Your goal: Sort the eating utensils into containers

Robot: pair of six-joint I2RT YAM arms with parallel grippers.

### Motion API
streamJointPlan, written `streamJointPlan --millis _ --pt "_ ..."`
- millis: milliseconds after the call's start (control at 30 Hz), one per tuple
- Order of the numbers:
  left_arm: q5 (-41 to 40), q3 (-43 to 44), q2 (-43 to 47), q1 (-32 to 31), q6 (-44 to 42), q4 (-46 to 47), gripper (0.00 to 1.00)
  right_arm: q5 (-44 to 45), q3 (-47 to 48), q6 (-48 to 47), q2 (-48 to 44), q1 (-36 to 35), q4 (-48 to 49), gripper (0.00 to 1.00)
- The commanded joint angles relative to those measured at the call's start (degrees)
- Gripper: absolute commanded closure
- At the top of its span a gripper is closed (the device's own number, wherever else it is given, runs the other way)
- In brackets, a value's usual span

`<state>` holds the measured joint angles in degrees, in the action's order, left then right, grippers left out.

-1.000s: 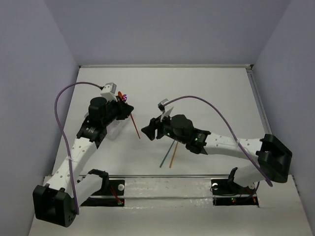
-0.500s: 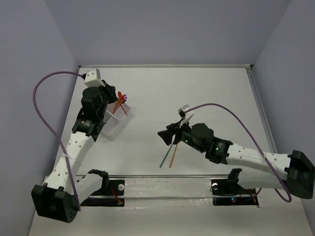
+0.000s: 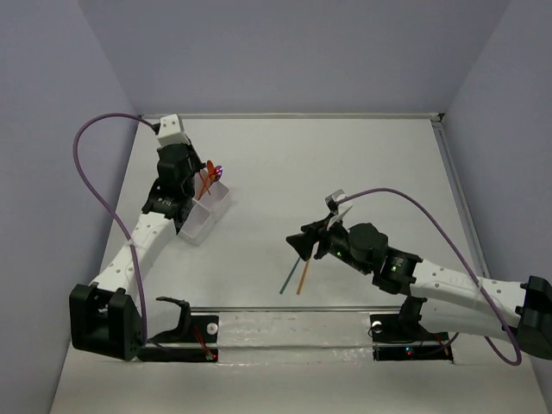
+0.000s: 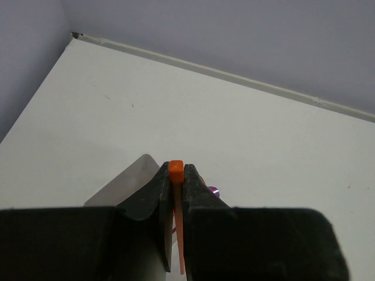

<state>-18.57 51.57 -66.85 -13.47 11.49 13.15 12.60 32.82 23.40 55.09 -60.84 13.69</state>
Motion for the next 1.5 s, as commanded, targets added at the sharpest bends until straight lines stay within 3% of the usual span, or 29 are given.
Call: streamJointPlan --millis 0,167,333,400,433,500,733,1033,1467 --pt "-4.6 -2.2 -1.7 0.1 -2.5 7.7 0.94 -0.3 -1.5 1.3 -1.1 -0.5 0.4 0.36" --pt "-3.8 -3.1 -4.6 0.1 -2.5 8.6 0.93 -0.9 -1.3 1.8 0.3 -0.5 0.7 0.37" --pt "-3.6 -3.8 -6.3 0.1 -2.1 9.3 0.83 -0.4 -1.3 2.1 1.3 -0.5 0.7 0.37" --pt "-3.2 -3.8 -6.6 0.1 -1.9 9.3 0.65 0.9 -0.7 2.6 2.5 -0.5 -0.5 0.37" --pt "-3.2 -3.7 -6.7 0.1 -1.9 9.1 0.65 0.9 -0.3 2.8 3.0 -0.5 -1.0 0.37" --pt "-3.1 -3.4 -6.9 0.1 -1.8 8.7 0.49 2.3 0.9 3.9 5.1 -0.5 -3.2 0.37" --pt "-2.2 -2.5 -5.4 -1.0 -1.0 7.7 0.32 5.8 3.9 7.4 12.7 -0.5 -9.6 0.38" --pt "1.5 -1.4 2.9 -3.5 2.3 5.9 0.3 5.5 5.9 10.7 19.3 -0.5 -12.9 0.41" --pt "21.9 0.5 15.9 -6.6 8.2 -7.2 0.28 9.5 13.8 16.3 34.1 -1.6 -24.2 0.52"
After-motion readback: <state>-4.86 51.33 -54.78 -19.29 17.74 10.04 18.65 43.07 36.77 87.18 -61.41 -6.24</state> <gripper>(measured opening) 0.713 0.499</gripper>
